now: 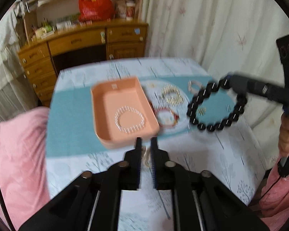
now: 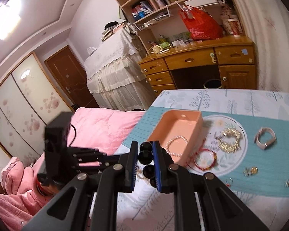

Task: Organize jewelry
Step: 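Carry the black bracelet into the pink box and release it while the left carries the necklace toward the box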

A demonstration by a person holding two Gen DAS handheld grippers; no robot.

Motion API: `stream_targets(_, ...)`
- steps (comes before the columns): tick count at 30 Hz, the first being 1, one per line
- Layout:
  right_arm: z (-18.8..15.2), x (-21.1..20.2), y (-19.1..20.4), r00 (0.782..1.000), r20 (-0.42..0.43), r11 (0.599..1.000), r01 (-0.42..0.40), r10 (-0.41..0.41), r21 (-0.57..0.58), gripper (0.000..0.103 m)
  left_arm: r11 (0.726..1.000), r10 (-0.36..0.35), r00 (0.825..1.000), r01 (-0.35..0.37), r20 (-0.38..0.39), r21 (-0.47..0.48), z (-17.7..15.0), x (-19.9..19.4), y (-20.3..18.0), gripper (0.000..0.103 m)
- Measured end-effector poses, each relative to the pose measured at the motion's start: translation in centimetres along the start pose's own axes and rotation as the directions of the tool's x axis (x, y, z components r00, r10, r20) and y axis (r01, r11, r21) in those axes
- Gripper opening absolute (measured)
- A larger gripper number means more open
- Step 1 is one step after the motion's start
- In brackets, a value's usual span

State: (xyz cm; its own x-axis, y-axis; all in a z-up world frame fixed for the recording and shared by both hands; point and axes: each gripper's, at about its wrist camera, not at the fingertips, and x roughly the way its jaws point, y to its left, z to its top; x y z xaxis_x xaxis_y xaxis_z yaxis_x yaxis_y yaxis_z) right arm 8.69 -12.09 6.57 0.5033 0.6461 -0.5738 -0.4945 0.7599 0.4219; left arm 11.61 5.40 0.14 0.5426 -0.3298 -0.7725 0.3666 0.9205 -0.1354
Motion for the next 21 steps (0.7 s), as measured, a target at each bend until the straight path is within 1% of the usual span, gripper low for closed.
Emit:
stream_targets(4, 1.3, 1.6, 0.4, 1.0, -0.003, 1.0, 0.016, -0.016, -0.011, 0.015, 1.0, 0.023, 0.994, -0.024, 0.104, 0.01, 2.9, -2.3, 1.1, 0.004)
stream_targets(7, 2.0, 3.1, 0.5, 1.0, -0.011, 1.0, 0.023, -0.023, -0.018, 0.015, 1.0, 0.026, 0.987, -0.028, 0.159, 0.012, 4.5, -3.1, 1.9, 0.004)
stream_targets(9, 2.4, 4.3, 0.4, 0.999, -0.02, 0.999, 0.032, -0.032, -0.014, 0.015, 1.0, 0.024, 0.986, -0.026, 0.165, 0.01, 5.2, -2.8, 2.4, 0.004)
stream_targets(11, 2.7, 5.9, 0.3, 0.999, -0.033, 0.999, 0.04, -0.041, -0.014, 0.015, 1.0, 0.027, 0.988, -0.027, 0.152, 0.0, 5.5, -1.9, 2.9, 0.004)
stream_targets(12, 2.7, 6.5, 0.1, 0.998, -0.038, 0.999, 0.045, -0.046, -0.013, 0.015, 1.0, 0.028, 0.99, -0.027, 0.14, -0.01, 5.5, -1.2, 3.2, 0.004)
stream_targets(14, 2.7, 7.7, -0.3, 0.997, -0.042, 0.998, 0.061, -0.061, -0.01, 0.016, 0.999, 0.038, 0.995, -0.035, 0.095, -0.035, 5.1, 0.6, 3.9, 0.009)
stream_targets(15, 2.5, 8.3, -0.5, 0.997, -0.042, 0.997, 0.07, -0.071, -0.012, 0.016, 0.998, 0.051, 0.995, -0.048, 0.08, -0.046, 4.6, 1.3, 3.9, 0.02)
stream_targets(16, 2.2, 8.9, -0.8, 0.995, -0.047, 0.996, 0.083, -0.083, -0.014, 0.021, 0.995, 0.078, 0.995, -0.075, 0.053, -0.06, 4.0, 2.2, 4.1, 0.038)
stream_targets(17, 1.9, 9.3, -1.0, 0.994, -0.058, 0.995, 0.094, -0.095, -0.01, 0.034, 0.993, 0.097, 0.995, -0.095, 0.028, -0.069, 3.5, 3.0, 4.3, 0.048)
stream_targets(18, 1.5, 9.7, -1.3, 0.991, -0.078, 0.994, 0.112, -0.111, 0.003, 0.041, 0.99, 0.121, 0.993, -0.121, -0.002, -0.078, 2.9, 3.9, 4.5, 0.059)
stream_targets(19, 1.3, 10.0, -1.5, 0.989, -0.092, 0.993, 0.122, -0.12, 0.013, 0.049, 0.988, 0.131, 0.991, -0.132, -0.016, -0.078, 2.5, 4.4, 4.6, 0.06)
stream_targets(21, 0.8, 10.1, -1.9, 0.986, -0.111, 0.991, 0.131, -0.128, 0.022, 0.049, 0.987, 0.136, 0.99, -0.139, -0.045, -0.082, 2.1, 4.9, 4.8, 0.062)
